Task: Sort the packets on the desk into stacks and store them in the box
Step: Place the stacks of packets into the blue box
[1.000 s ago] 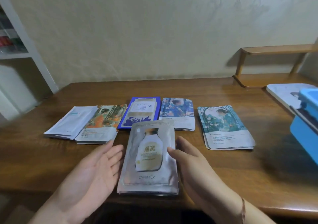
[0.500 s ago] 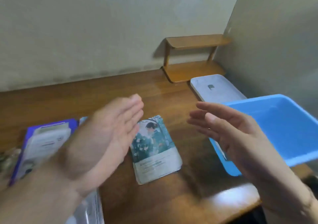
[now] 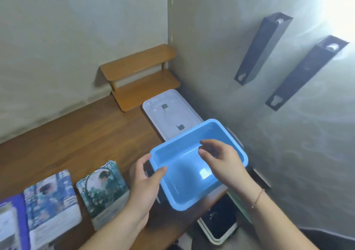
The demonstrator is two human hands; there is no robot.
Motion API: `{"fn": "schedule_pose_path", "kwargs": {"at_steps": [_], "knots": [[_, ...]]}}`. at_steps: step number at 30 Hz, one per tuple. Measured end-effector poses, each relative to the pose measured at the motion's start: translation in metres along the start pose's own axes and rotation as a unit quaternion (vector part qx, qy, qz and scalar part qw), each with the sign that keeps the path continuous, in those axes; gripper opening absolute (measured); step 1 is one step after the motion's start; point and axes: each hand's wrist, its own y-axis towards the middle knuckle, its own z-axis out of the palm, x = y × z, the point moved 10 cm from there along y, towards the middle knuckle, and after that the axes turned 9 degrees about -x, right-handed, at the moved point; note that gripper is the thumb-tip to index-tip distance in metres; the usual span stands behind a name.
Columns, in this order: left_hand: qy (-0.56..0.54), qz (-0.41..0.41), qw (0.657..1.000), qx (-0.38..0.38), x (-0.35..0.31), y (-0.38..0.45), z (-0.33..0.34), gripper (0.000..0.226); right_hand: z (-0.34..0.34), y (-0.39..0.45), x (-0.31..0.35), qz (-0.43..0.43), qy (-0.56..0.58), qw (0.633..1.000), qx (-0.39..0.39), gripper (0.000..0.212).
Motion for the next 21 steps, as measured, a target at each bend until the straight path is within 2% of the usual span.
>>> {"fn": "schedule_pose_path", "kwargs": {"at_steps": [2,4,5,7,9,13,17,19,21], "knots": [[0.026,0.002,0.999,-0.039,0.005,0.002,0.002,0.072,-0.033,0.013,-0.007,-0.016,-0.002,0.995,-0.094,0.02],[0.034,-0.024,0.998,-0.052,0.015,-0.003,0.008,0.088,-0.063,0.026,-0.02,-0.037,-0.065,0.981,-0.18,0.024],[0.032,-0.035,0.998,-0.046,0.022,-0.006,0.012,0.092,-0.066,0.034,-0.029,-0.04,-0.119,0.977,-0.174,0.028],[0.034,-0.044,0.998,-0.032,0.032,-0.01,0.019,0.095,-0.052,0.044,-0.052,-0.015,-0.172,0.98,-0.101,0.039],[0.04,-0.053,0.998,-0.021,0.037,-0.012,0.023,0.096,-0.039,0.045,-0.066,0.01,-0.141,0.988,-0.065,0.042],[0.047,-0.062,0.997,0.011,0.035,-0.012,0.026,0.091,-0.046,0.042,-0.076,0.045,-0.105,0.989,-0.088,0.033],[0.045,-0.051,0.997,0.032,0.022,-0.006,0.012,0.087,-0.063,0.037,-0.063,0.059,-0.057,0.993,-0.08,0.02],[0.045,-0.02,0.999,0.015,0.004,0.006,-0.013,0.085,-0.059,0.033,-0.044,0.054,0.004,0.997,-0.063,0.018],[0.023,0.02,0.999,-0.029,-0.02,0.021,-0.053,0.071,-0.036,0.034,-0.012,0.043,0.062,0.996,-0.038,0.016]]}}
